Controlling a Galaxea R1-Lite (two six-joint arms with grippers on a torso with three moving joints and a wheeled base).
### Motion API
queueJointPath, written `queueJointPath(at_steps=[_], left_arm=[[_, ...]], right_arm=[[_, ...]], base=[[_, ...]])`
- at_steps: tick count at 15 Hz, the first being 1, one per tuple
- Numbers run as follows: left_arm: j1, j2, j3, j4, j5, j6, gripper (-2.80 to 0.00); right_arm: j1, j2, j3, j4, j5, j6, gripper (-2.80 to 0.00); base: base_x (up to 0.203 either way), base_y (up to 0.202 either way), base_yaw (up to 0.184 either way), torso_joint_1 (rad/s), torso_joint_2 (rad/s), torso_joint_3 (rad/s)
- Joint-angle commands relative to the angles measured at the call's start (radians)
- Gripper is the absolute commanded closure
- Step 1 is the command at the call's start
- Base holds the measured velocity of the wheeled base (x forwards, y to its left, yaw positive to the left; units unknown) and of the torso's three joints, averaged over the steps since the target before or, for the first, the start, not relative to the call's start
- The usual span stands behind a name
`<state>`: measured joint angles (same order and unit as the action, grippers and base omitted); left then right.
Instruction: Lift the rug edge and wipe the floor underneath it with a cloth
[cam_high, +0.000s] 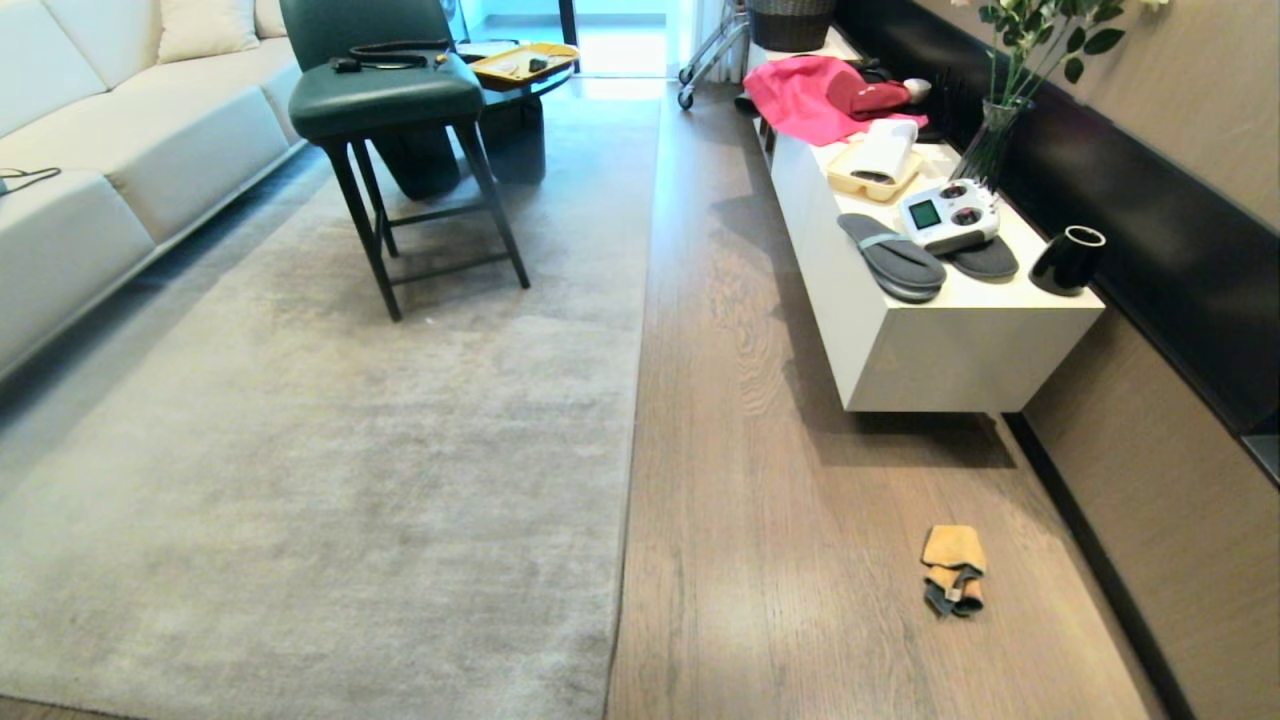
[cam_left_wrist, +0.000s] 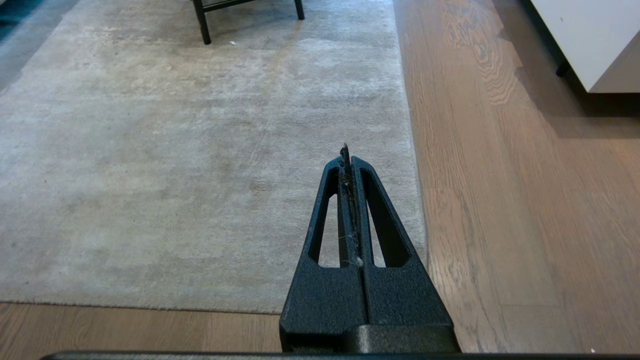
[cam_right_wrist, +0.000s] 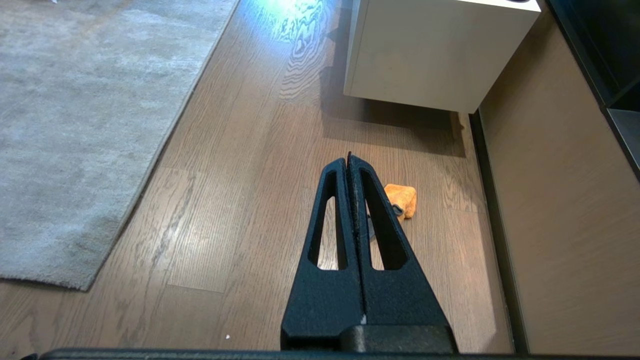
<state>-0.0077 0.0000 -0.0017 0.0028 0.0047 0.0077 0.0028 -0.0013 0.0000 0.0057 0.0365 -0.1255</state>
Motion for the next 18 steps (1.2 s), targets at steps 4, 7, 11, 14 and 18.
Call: queueJointPath(at_steps=[4, 7, 11, 14, 18], left_arm=[[0.000, 0.000, 0.000, 0.000, 0.001, 0.000, 0.00], [0.000, 0.000, 0.001, 0.000, 0.001, 0.000, 0.00], [0.000, 0.000, 0.000, 0.000, 0.000, 0.000, 0.00], [0.000, 0.000, 0.000, 0.000, 0.000, 0.000, 0.00], [0.000, 0.000, 0.000, 0.000, 0.001, 0.000, 0.00]], right_arm=[[0.000, 0.001, 0.000, 0.000, 0.000, -0.002, 0.00], [0.000, 0.001, 0.000, 0.000, 0.000, -0.002, 0.00], [0.000, 0.001, 0.000, 0.000, 0.000, 0.000, 0.00], [0.000, 0.001, 0.000, 0.000, 0.000, 0.000, 0.00], [0.000, 0.001, 0.000, 0.000, 0.000, 0.000, 0.00]], base=[[0.000, 0.000, 0.000, 0.000, 0.00, 0.000], [0.000, 0.000, 0.000, 0.000, 0.00, 0.000], [0.000, 0.000, 0.000, 0.000, 0.00, 0.000], [0.000, 0.000, 0.000, 0.000, 0.00, 0.000], [0.000, 0.000, 0.000, 0.000, 0.00, 0.000]])
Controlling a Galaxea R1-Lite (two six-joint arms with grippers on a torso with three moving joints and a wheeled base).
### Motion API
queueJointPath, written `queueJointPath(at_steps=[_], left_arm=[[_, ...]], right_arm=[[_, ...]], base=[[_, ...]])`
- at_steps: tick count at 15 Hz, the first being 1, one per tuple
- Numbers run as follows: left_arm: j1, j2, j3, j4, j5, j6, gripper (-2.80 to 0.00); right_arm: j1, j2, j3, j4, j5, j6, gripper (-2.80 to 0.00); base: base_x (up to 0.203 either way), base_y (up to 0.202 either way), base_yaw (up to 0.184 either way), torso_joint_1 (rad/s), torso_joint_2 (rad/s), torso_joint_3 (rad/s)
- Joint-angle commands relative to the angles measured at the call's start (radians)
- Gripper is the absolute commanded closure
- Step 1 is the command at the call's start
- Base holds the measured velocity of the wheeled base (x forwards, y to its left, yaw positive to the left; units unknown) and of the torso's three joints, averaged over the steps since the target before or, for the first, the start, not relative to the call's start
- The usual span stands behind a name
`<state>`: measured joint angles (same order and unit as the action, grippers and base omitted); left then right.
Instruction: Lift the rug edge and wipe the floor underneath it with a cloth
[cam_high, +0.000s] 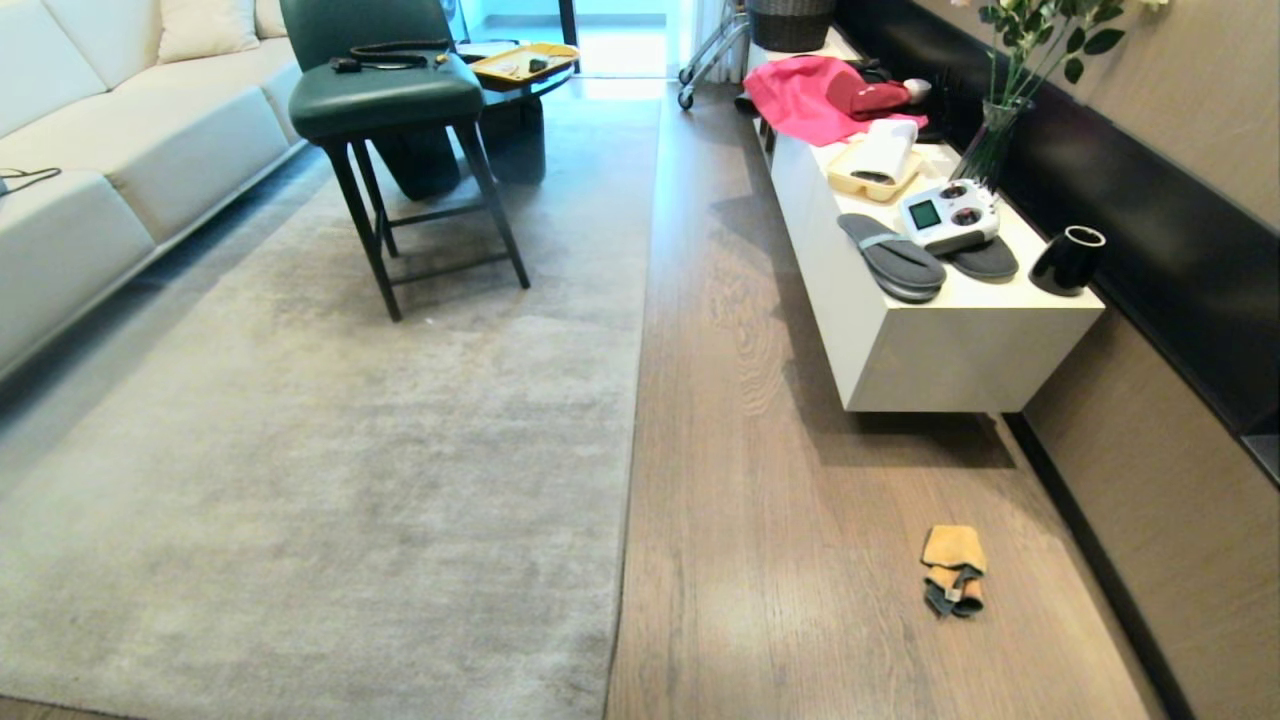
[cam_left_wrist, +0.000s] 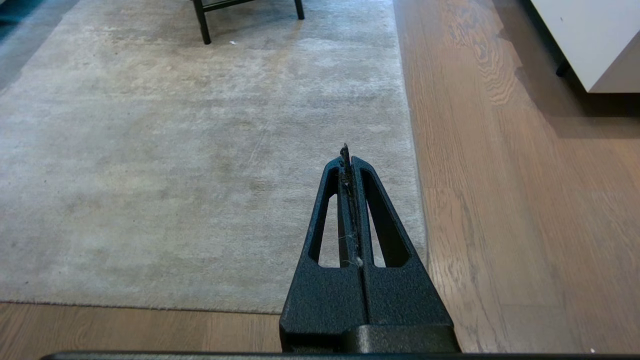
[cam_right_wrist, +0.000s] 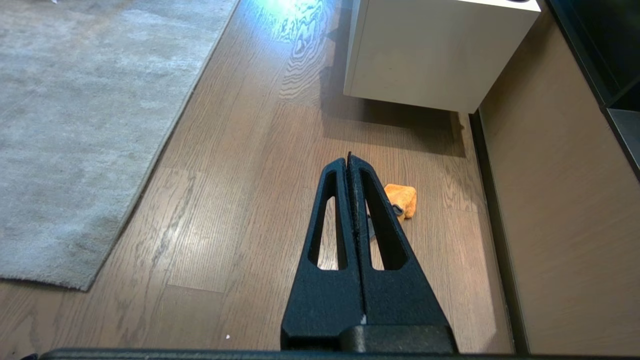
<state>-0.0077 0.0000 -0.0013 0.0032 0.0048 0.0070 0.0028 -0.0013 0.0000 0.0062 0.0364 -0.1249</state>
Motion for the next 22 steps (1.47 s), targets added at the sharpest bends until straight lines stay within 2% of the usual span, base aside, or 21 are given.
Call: queueJointPath(at_steps=[1, 22], left_arm=[[0.000, 0.000, 0.000, 0.000, 0.001, -0.001, 0.00], [0.000, 0.000, 0.000, 0.000, 0.000, -0.001, 0.00]], right_arm=[[0.000, 0.001, 0.000, 0.000, 0.001, -0.001, 0.00], [0.000, 0.001, 0.000, -0.002, 0.000, 0.011, 0.00]], base=[[0.000, 0.000, 0.000, 0.000, 0.00, 0.000], [0.000, 0.000, 0.000, 0.000, 0.00, 0.000]])
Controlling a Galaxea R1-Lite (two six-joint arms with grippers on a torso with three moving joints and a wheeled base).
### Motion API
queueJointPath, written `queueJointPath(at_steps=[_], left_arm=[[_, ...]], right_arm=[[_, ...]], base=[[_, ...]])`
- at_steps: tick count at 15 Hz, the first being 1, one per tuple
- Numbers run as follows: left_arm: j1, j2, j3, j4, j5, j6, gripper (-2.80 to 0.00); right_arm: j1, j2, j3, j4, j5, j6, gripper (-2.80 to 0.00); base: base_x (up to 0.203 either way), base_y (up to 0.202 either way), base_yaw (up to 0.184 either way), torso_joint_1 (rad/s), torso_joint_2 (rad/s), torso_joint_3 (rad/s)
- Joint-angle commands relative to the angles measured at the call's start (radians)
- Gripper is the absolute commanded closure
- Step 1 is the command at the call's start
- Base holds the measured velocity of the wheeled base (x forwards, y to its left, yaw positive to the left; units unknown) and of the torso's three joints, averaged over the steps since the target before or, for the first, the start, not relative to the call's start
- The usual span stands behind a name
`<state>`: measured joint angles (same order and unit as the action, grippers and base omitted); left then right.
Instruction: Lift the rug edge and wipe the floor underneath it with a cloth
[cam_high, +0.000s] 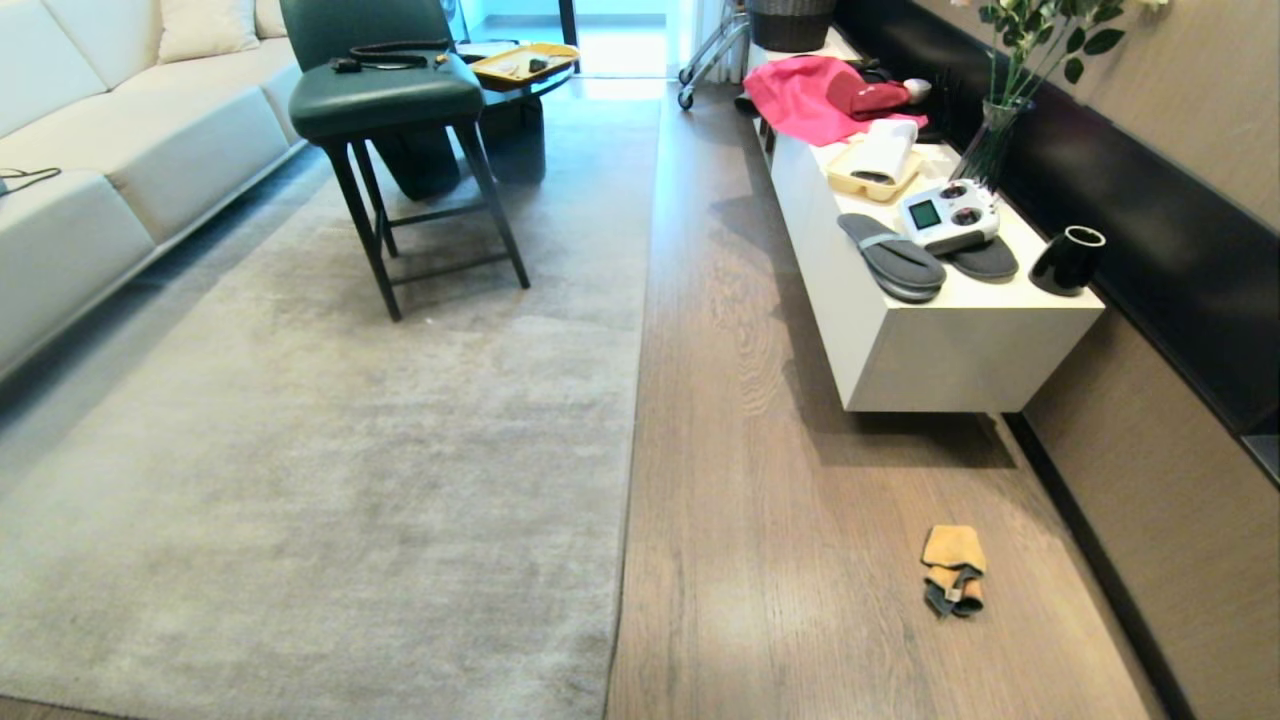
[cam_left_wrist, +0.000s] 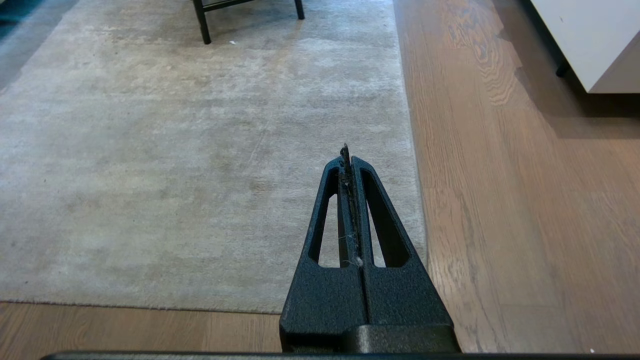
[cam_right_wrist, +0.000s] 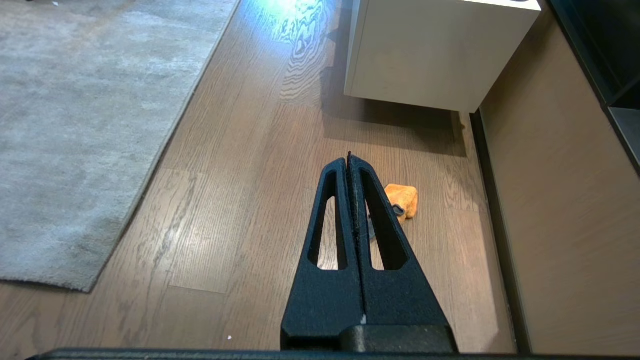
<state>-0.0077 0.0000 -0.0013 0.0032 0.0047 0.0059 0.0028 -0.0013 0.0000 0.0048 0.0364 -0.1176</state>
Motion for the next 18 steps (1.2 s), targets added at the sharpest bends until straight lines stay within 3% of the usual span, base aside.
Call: queueJointPath(at_steps=[1, 18], left_arm=[[0.000, 0.000, 0.000, 0.000, 0.000, 0.000, 0.00], [0.000, 0.000, 0.000, 0.000, 0.000, 0.000, 0.00]], right_arm=[[0.000, 0.001, 0.000, 0.000, -0.001, 0.006, 0.00], [0.000, 0.001, 0.000, 0.000, -0.003, 0.006, 0.00]], base=[[0.000, 0.000, 0.000, 0.000, 0.00, 0.000], [0.000, 0.000, 0.000, 0.000, 0.00, 0.000]])
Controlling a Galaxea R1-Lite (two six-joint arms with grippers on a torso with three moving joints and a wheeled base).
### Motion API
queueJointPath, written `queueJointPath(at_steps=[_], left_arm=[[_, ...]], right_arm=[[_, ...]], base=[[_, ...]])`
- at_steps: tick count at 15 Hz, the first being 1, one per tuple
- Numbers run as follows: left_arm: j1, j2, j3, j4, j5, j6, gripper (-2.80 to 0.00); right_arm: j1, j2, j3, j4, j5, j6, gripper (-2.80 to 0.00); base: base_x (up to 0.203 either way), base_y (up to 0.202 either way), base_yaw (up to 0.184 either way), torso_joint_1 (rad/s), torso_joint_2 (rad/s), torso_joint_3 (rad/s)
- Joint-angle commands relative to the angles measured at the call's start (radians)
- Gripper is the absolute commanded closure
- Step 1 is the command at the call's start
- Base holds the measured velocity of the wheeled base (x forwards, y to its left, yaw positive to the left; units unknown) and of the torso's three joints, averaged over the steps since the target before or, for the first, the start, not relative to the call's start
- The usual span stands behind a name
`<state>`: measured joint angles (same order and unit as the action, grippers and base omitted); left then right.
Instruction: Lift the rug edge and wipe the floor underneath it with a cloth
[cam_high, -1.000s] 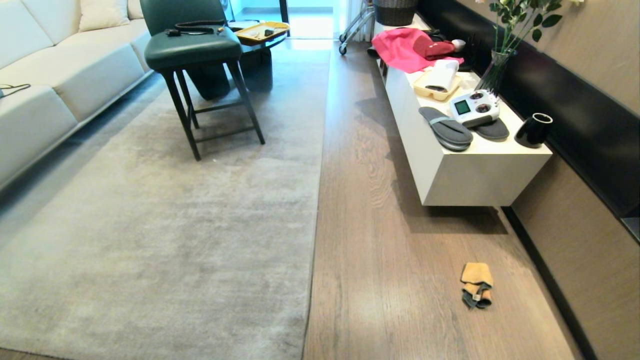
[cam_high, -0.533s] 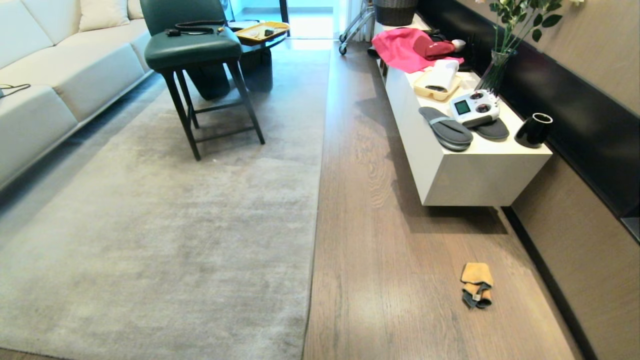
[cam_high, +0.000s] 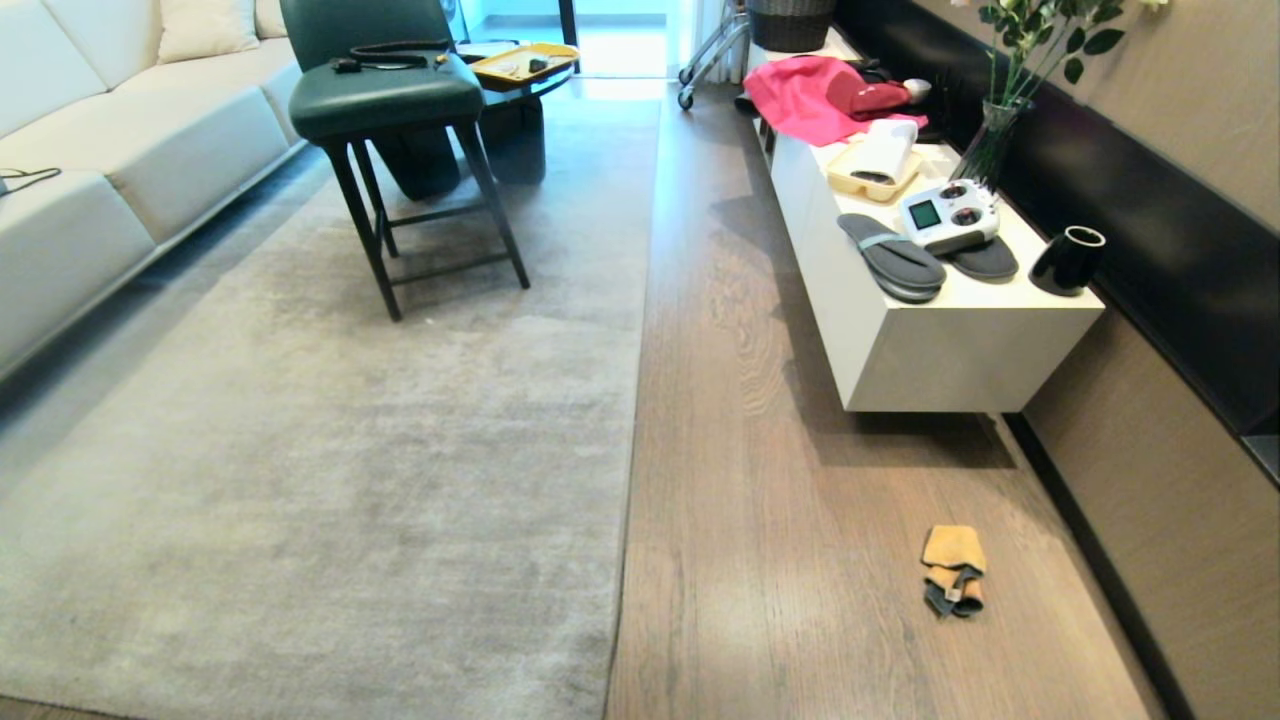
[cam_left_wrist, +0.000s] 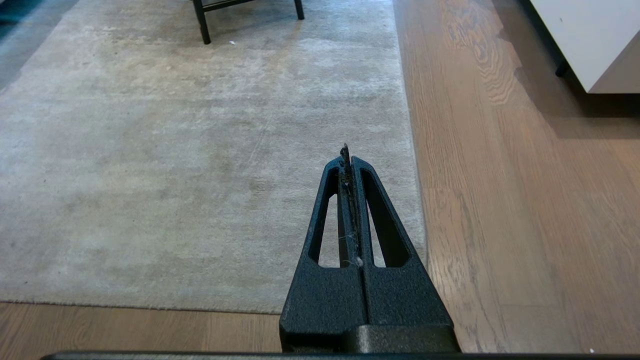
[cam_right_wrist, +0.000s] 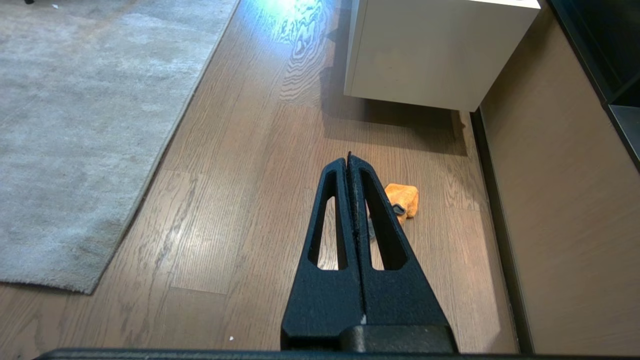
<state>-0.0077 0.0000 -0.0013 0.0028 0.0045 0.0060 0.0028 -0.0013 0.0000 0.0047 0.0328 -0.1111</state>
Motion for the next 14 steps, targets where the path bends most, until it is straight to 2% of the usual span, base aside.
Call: queueJointPath(at_steps=[1, 4, 6, 14], left_arm=[[0.000, 0.000, 0.000, 0.000, 0.000, 0.000, 0.00], [0.000, 0.000, 0.001, 0.000, 0.000, 0.000, 0.00], [0.000, 0.000, 0.000, 0.000, 0.000, 0.000, 0.00], [0.000, 0.000, 0.000, 0.000, 0.000, 0.000, 0.00]], right_arm=[[0.000, 0.001, 0.000, 0.000, 0.001, -0.001, 0.00], [0.000, 0.001, 0.000, 0.000, 0.001, -0.001, 0.00], [0.000, 0.001, 0.000, 0.000, 0.001, -0.002, 0.00], [0.000, 0.001, 0.000, 0.000, 0.001, 0.007, 0.00]], base=[[0.000, 0.000, 0.000, 0.000, 0.00, 0.000], [0.000, 0.000, 0.000, 0.000, 0.00, 0.000], [0.000, 0.000, 0.000, -0.017, -0.12, -0.175], [0.000, 0.000, 0.000, -0.013, -0.39, -0.404]])
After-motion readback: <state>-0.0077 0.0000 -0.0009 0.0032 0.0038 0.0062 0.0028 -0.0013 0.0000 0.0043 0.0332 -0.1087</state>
